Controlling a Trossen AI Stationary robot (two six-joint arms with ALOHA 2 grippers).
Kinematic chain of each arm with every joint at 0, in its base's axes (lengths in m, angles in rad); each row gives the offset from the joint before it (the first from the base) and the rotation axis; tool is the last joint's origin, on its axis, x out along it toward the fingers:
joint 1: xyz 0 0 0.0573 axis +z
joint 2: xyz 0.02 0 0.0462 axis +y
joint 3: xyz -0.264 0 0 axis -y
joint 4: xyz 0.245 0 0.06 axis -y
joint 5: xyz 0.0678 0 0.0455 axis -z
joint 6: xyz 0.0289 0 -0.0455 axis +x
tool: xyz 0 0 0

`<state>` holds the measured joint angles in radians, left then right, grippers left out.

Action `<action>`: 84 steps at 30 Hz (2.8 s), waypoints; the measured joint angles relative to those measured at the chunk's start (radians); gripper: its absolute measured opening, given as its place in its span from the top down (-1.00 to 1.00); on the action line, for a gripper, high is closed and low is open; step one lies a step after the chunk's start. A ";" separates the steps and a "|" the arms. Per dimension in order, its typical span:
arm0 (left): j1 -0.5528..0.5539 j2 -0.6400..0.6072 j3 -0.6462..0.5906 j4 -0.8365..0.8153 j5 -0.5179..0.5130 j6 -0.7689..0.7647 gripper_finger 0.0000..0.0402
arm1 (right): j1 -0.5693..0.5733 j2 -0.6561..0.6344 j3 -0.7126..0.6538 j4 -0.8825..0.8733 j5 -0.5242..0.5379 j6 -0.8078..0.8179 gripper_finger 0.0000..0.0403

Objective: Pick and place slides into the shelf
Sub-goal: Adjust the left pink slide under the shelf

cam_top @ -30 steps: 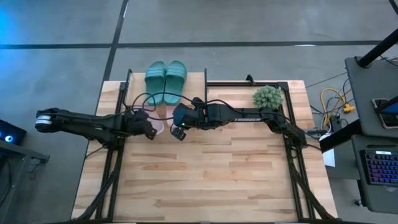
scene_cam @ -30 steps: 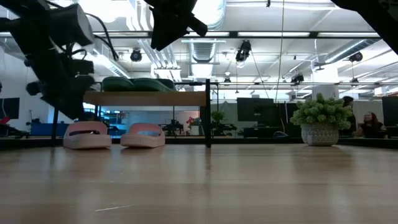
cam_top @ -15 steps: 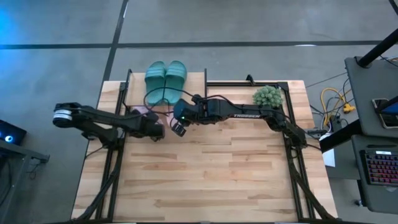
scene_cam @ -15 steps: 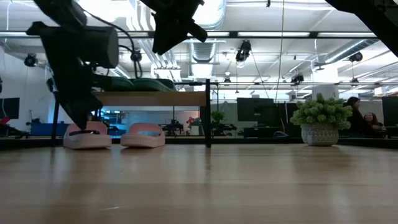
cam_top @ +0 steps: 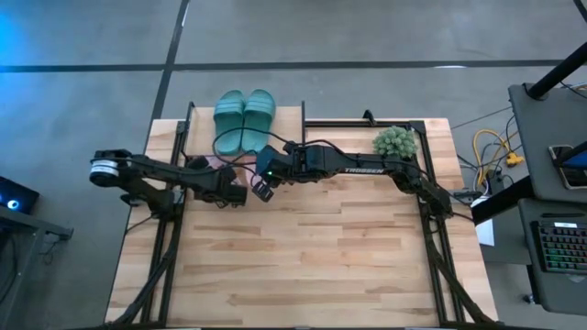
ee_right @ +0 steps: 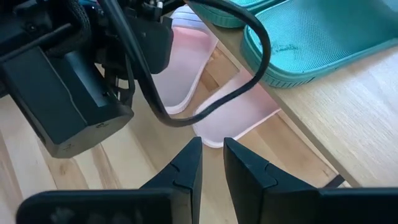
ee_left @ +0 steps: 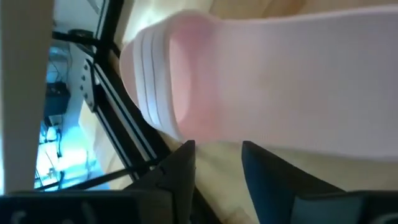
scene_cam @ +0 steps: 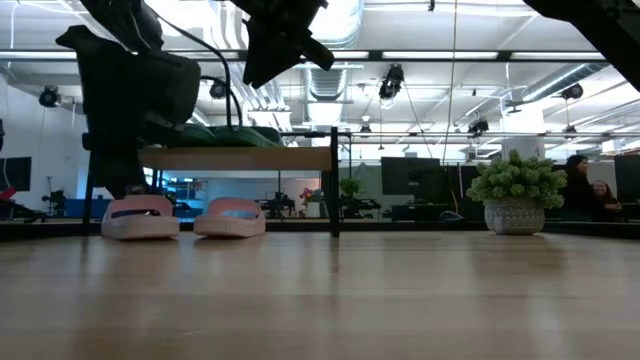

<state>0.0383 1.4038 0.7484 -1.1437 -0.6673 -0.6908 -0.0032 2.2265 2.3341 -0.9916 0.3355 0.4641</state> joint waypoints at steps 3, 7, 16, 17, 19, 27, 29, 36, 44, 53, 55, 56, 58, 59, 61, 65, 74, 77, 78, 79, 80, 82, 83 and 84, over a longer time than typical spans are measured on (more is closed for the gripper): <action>0.000 -0.010 -0.006 -0.018 0.014 0.000 0.34 | 0.000 0.000 0.000 0.000 -0.003 0.000 0.71; 0.000 -0.026 -0.022 -0.060 -0.025 -0.010 0.28 | 0.000 0.000 0.000 0.000 -0.004 0.008 0.71; 0.021 -0.017 -0.035 -0.036 -0.071 -0.090 0.34 | 0.000 0.000 0.000 0.000 -0.004 0.008 0.71; 0.028 -0.009 -0.037 -0.035 -0.072 -0.095 0.36 | 0.000 0.000 0.000 0.000 -0.004 0.008 0.71; 0.042 0.009 -0.043 -0.015 -0.071 -0.124 0.39 | 0.000 0.000 0.000 0.001 -0.004 0.008 0.71; 0.111 0.110 -0.047 0.036 -0.090 -0.159 0.42 | 0.000 0.000 0.000 0.000 -0.004 0.026 0.71; 0.123 0.135 -0.049 0.036 -0.108 -0.168 0.42 | 0.000 0.000 0.000 0.000 -0.004 0.026 0.71; 0.131 0.183 -0.053 0.044 -0.153 -0.170 0.43 | 0.000 0.000 0.000 -0.001 -0.004 0.026 0.71; 0.132 0.164 -0.081 0.076 -0.227 -0.193 0.49 | 0.000 0.000 0.000 -0.005 -0.004 0.025 0.71; 0.133 0.157 -0.125 0.184 -0.239 -0.138 0.81 | -0.004 0.000 0.000 -0.007 -0.004 0.022 0.71; 0.133 0.149 -0.127 0.190 -0.248 -0.137 0.87 | -0.004 0.000 0.000 -0.007 -0.004 0.022 0.71; 0.133 0.145 -0.127 0.193 -0.255 -0.134 0.89 | -0.004 0.001 0.000 -0.007 -0.004 0.022 0.71; 0.133 0.133 -0.129 0.209 -0.273 -0.135 0.95 | -0.004 0.001 0.000 -0.007 -0.004 0.022 0.71; 0.133 0.126 -0.128 0.232 -0.296 -0.141 0.97 | -0.004 0.001 0.000 -0.007 -0.004 0.022 0.71; 0.125 0.105 -0.126 0.244 -0.339 -0.142 0.98 | -0.004 0.001 -0.001 -0.007 -0.004 0.022 0.71; 0.107 0.066 -0.125 0.258 -0.387 -0.091 0.99 | -0.004 0.001 -0.002 -0.017 -0.004 0.022 0.71; 0.045 0.000 -0.125 0.433 -0.334 0.152 1.00 | -0.004 0.001 -0.013 -0.029 -0.003 0.032 0.71; 0.039 0.009 -0.126 0.481 -0.326 0.173 1.00 | -0.004 0.001 -0.015 -0.030 0.000 0.033 0.71; 0.039 0.019 -0.127 0.493 -0.332 0.177 1.00 | -0.004 0.001 -0.016 -0.030 0.001 0.033 0.71; 0.039 0.028 -0.130 0.501 -0.338 0.178 1.00 | -0.004 0.001 -0.016 -0.029 0.002 0.034 0.71; 0.039 0.036 -0.132 0.507 -0.340 0.179 1.00 | -0.004 0.001 -0.016 -0.030 0.002 0.036 0.71; 0.040 0.054 -0.132 0.508 -0.353 0.179 1.00 | -0.002 0.001 -0.016 -0.030 0.002 0.043 0.71; 0.040 0.062 -0.133 0.507 -0.357 0.180 1.00 | -0.002 0.001 -0.016 -0.030 0.002 0.046 0.71; 0.040 0.069 -0.133 0.506 -0.357 0.180 1.00 | 0.000 0.001 -0.016 -0.030 0.003 0.051 0.71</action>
<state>0.0782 1.4727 0.6150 -0.6374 -1.0245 -0.5106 -0.0034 2.2276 2.3184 -1.0218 0.3385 0.5150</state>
